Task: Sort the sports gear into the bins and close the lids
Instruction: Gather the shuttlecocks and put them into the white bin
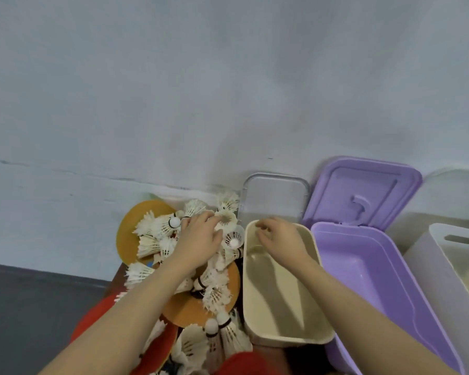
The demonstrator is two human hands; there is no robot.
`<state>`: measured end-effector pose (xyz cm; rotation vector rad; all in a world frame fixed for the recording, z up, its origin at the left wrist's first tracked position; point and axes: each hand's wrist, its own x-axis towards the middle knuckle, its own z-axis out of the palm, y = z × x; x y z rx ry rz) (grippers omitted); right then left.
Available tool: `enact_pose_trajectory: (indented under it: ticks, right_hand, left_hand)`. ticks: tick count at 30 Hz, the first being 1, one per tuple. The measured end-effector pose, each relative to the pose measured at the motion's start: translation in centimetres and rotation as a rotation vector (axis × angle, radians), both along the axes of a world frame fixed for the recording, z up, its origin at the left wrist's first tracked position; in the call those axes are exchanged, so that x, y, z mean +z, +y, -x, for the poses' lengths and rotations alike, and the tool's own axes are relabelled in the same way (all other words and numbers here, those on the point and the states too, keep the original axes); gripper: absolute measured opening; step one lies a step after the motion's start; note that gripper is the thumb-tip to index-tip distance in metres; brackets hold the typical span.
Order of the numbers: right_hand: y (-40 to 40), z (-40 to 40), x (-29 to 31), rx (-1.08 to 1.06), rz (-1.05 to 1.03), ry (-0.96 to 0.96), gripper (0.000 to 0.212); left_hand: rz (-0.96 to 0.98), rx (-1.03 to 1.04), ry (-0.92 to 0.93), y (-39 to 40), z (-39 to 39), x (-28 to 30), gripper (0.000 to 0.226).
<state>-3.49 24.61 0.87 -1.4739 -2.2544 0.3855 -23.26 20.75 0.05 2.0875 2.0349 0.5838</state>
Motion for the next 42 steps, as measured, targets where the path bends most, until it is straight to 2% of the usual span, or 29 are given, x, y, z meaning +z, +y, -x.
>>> enact_pose_trajectory:
  ticks: [6, 12, 18, 22, 26, 29, 33, 38, 42]
  right_hand:
    - [2.9, 3.6, -2.2, -0.032, 0.022, -0.136, 0.029]
    - [3.0, 4.7, -3.8, -0.055, 0.030, -0.118, 0.014]
    - [1.9, 3.7, -2.4, -0.101, -0.032, 0.143, 0.006]
    - [0.6, 1.8, -0.5, -0.077, -0.055, 0.341, 0.014]
    - [-1.5, -1.0, 1.1, -0.093, -0.070, 0.428, 0.013]
    - [-2.7, -4.2, 1.7, -0.097, -0.112, 0.465, 0.012]
    - [-4.5, -9.4, 2.6, -0.143, -0.125, 0.512, 0.013]
    - [-7.0, -17.3, 2.8, -0.191, -0.142, 0.540, 0.014]
    - [-8.7, -24.0, 3.0, -0.236, -0.167, 0.574, 0.018]
  left_hand:
    - [0.079, -0.028, -0.018, 3.6, 1.7, -2.4, 0.038]
    - [0.150, -0.015, -0.084, 5.3, 2.0, -4.0, 0.040]
    - [-0.056, 0.019, -0.189, 3.9, 2.1, -2.9, 0.035]
    - [-0.184, 0.049, -0.177, 2.0, 1.6, -0.9, 0.034]
    - [-0.257, 0.007, -0.111, -0.2, -0.2, 1.5, 0.037]
    - [-0.284, -0.054, -0.044, -1.9, -2.6, 3.5, 0.051]
    - [-0.304, -0.142, 0.063, -3.7, -6.4, 5.1, 0.048]
    - [-0.273, -0.224, 0.107, -5.0, -13.4, 6.1, 0.054]
    - [-0.341, -0.251, 0.087, -5.6, -20.5, 6.4, 0.054]
